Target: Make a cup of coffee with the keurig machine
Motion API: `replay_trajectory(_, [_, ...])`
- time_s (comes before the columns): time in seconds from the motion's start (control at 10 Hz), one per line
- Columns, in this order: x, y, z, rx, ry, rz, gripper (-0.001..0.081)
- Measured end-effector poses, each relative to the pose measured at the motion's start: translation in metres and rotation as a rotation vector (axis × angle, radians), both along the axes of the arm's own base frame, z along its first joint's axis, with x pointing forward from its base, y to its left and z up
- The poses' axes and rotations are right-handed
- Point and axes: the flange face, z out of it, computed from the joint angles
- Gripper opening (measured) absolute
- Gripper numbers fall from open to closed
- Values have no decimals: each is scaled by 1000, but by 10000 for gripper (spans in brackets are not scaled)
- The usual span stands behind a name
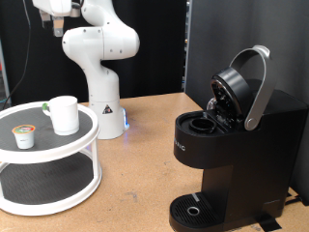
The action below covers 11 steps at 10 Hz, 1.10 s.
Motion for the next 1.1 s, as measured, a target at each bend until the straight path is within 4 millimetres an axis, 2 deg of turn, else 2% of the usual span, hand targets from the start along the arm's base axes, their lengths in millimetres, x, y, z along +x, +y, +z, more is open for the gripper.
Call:
replay_trajectory(0.2, [-3,-17,-1,14,-35,49,805])
replay_trajectory(0.5, [-1,-52,-7,-1,-93,24,805])
replay_trajectory(0.7, [10,-66,-19,-22,-40,6,805])
replay_trajectory(1.1, [42,-81,-34,-38,-4,-14,805])
